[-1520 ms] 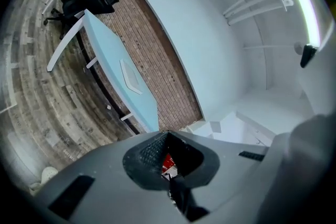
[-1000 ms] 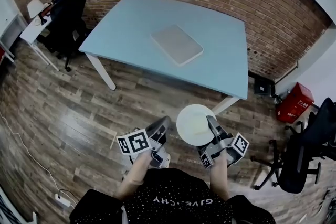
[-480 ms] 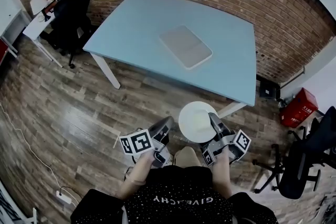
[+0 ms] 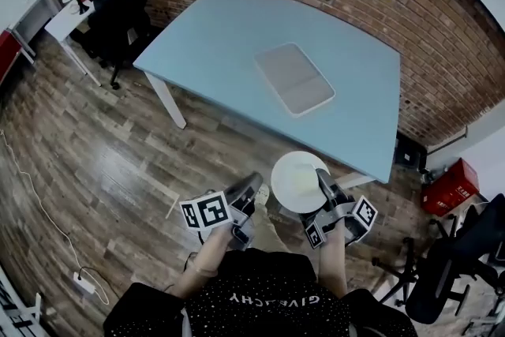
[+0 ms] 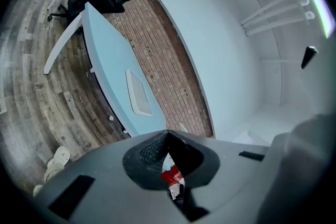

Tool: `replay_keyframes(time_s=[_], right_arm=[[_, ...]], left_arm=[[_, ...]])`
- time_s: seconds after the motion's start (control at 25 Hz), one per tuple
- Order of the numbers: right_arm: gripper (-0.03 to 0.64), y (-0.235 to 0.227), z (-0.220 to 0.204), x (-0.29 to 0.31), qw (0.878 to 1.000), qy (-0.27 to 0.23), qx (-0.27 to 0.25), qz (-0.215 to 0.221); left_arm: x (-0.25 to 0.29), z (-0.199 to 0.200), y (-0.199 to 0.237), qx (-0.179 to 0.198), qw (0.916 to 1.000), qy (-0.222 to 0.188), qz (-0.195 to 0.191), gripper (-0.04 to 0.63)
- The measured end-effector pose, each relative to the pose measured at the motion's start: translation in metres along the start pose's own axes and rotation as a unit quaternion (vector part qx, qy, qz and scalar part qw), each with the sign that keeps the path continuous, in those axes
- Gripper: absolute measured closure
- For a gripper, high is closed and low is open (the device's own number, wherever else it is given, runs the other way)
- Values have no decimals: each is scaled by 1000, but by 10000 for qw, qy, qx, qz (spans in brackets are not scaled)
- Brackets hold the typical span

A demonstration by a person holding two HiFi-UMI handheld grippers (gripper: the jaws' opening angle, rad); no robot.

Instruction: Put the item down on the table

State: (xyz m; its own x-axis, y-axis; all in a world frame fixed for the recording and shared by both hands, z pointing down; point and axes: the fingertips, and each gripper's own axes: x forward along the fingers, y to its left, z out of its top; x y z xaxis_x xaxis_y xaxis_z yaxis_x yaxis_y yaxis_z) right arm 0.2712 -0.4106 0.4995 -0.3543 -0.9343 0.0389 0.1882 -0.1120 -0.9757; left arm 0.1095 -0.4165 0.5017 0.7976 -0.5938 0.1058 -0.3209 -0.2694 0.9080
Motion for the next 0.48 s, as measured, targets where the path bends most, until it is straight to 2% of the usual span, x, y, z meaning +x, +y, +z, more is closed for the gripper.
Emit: replay_keyframes(time_s=[0.28,0.48], right_arm=[[565,9,40,58,10000,57,-13,-40],[565,22,74,111,9999,120,-45,-28]], left_arm=[[50,41,16,3,9999,-52,103,586],[100,84,25,30,9998,-106,146,586]])
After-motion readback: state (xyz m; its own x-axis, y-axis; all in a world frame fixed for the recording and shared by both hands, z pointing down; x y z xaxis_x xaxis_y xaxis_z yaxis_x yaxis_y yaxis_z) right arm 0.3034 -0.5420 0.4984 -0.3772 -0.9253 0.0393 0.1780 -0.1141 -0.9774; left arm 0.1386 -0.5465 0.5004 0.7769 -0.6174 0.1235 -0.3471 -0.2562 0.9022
